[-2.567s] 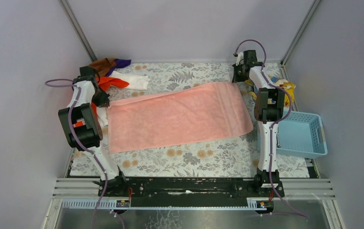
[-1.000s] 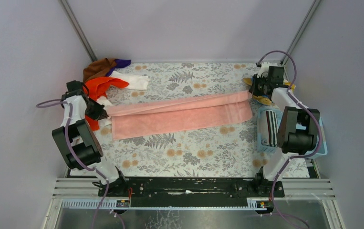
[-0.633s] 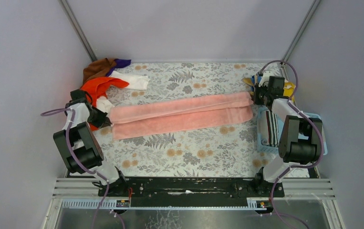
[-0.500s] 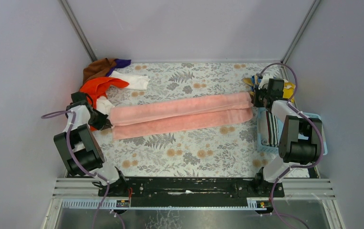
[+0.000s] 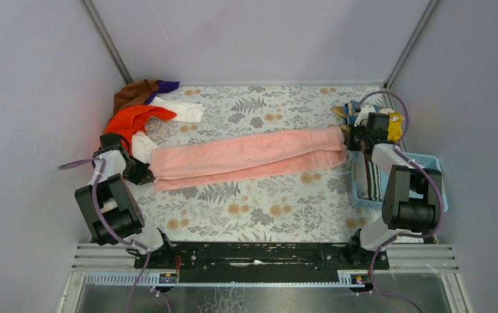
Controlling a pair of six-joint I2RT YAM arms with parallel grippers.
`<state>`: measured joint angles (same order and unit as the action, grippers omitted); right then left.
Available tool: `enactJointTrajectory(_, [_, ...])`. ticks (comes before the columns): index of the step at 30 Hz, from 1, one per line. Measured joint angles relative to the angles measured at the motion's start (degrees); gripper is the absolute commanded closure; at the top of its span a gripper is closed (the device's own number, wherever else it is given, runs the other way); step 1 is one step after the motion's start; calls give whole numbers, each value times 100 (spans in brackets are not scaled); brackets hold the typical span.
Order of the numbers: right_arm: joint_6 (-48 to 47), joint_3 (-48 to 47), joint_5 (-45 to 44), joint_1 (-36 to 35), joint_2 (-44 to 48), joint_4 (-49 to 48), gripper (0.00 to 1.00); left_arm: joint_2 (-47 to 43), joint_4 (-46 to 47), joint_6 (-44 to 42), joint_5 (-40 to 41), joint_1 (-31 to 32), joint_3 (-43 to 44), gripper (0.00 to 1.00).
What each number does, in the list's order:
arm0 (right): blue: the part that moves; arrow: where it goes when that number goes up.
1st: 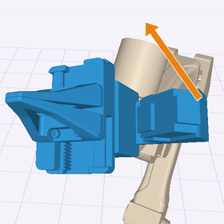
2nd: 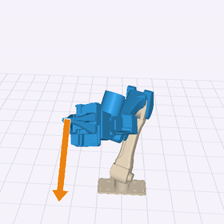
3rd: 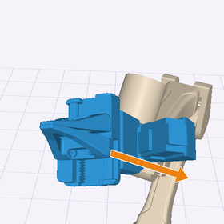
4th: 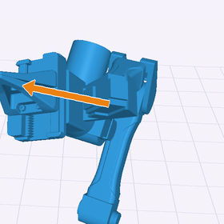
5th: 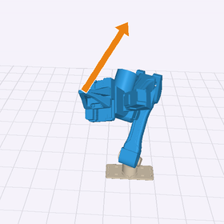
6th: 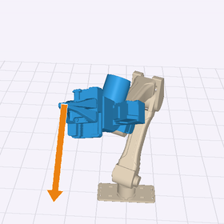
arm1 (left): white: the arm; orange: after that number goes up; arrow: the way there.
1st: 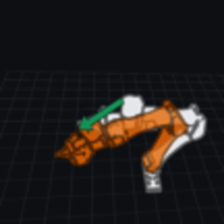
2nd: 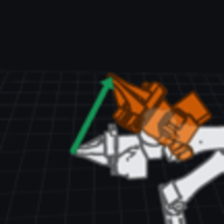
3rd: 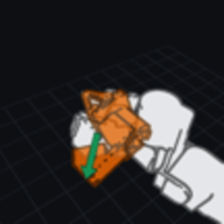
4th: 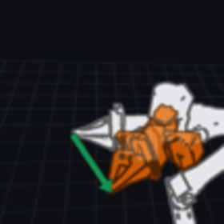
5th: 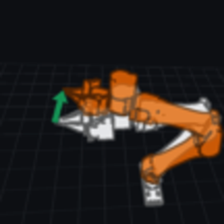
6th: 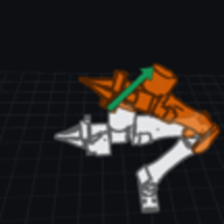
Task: Roll the towels
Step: Fold the towel at the center of the board.
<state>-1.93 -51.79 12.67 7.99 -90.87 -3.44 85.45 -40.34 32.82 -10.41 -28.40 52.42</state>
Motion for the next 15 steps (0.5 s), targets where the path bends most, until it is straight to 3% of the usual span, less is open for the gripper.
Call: enactJointTrajectory(15, [192,337,-254,0,105,-369,100,-157,68,129,170,-15,-369,99])
